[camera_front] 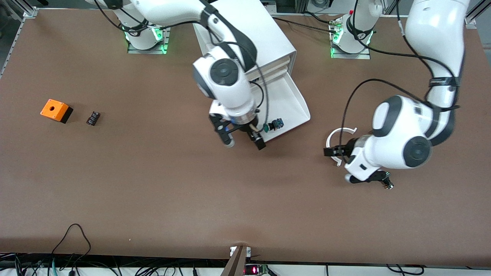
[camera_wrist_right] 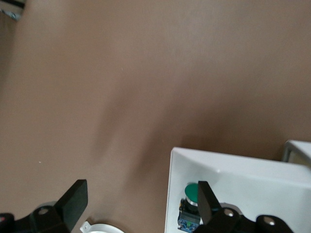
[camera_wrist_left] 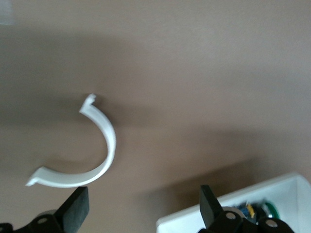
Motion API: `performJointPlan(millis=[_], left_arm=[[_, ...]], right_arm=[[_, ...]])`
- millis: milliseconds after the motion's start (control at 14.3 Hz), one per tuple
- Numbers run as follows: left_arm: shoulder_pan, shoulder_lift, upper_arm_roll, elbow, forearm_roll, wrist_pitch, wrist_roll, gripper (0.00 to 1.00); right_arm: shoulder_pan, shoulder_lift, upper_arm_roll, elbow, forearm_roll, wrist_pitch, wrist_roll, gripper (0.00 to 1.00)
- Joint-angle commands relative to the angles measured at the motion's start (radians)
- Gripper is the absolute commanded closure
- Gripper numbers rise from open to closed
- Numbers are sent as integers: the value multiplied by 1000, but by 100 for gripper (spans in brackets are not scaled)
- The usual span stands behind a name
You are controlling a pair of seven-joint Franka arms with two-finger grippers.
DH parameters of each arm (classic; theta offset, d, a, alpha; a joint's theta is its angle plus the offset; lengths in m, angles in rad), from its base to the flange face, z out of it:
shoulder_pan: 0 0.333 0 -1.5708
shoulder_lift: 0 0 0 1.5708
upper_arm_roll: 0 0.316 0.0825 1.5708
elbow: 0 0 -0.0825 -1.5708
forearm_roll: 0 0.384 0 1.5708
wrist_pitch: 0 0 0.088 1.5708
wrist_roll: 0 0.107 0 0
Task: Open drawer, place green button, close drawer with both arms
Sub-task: 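Lower the button into the drawer and open the right gripper, then withdraw the right gripper while the left gripper moves to the drawer front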
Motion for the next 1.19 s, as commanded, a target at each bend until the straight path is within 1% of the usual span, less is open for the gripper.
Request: performJointPlan(millis=[0, 140, 280, 350, 420, 560, 630, 770, 980, 1050, 1120], left_arm=[[-53, -21, -1, -116, 31, 155, -125, 0], [-89, -21, -1, -192, 31, 282, -210, 0], [-115, -22, -2, -280, 31, 427, -247, 0], [-129, -22, -2, -305, 31, 462, -271, 0], [-135, -22, -2, -314, 31, 468, -293, 0], [-164, -22, -2, -345, 30, 477, -340, 0], [-176, -22, -5, -357, 30, 479, -363, 0], [-210, -24, -5, -369, 30, 477, -409, 0], [-242, -32, -10, -385, 30, 473, -448, 0], [-242, -33, -27, -398, 30, 473, -448, 0], [-241, -39, -39, -411, 28, 470, -448, 0]], right_arm=[[-102, -68, 15, -18, 96, -114, -194, 0], [-165, -111, 12, -39, 115, -177, -314, 0], [-228, -189, 12, -132, 118, -203, -493, 0], [-264, -227, 12, -181, 121, -205, -570, 0], [-300, -260, 12, -220, 121, -211, -644, 0], [-353, -313, 4, -274, 120, -264, -791, 0], [-370, -335, -16, -294, 120, -286, -864, 0], [-374, -376, -91, -330, 120, -336, -1038, 0], [-374, -439, -165, -389, 103, -361, -1236, 0], [-377, -459, -172, -413, 89, -364, -1290, 0], [-406, -487, -166, -432, 51, -364, -1328, 0]])
